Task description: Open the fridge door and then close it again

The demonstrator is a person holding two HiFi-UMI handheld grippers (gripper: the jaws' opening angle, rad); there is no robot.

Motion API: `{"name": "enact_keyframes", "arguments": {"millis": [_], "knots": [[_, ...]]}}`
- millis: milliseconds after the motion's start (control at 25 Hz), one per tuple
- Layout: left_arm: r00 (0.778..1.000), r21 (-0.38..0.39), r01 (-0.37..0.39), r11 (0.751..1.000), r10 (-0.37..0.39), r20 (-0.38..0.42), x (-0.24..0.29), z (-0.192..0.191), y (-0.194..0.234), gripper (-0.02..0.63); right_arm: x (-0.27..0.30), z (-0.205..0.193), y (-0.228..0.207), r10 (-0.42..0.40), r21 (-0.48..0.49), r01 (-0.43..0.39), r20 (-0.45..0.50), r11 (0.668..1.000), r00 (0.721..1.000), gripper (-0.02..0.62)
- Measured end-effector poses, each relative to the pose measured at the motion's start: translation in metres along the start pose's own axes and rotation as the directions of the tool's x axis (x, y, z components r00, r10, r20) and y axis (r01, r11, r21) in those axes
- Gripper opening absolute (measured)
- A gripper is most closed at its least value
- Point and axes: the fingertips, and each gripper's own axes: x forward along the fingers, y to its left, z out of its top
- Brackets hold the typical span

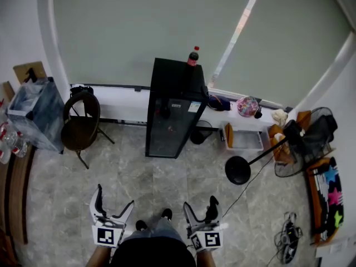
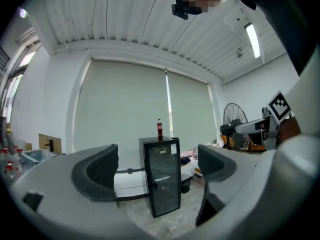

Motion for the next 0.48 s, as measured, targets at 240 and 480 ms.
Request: {"name": "enact_keyframes", "arguments": {"millis": [240,480], "knots": [[1.0,0.005,0.015,1.0,-0.015,-0.011,0.019,-0.006,0.006,0.485,0.017,0.002,0.0,0.004,-0.007,-0.004,-0.001,1.0,1.0,0.43],[1.0,-0.02,0.006,1.0,-0.006,-0.026,0.05,-0.012,0.011,0.485,0.052,0.005,-0.015,0.01,-0.003,-0.009,0.019,1.0,1.0,0.428]]}}
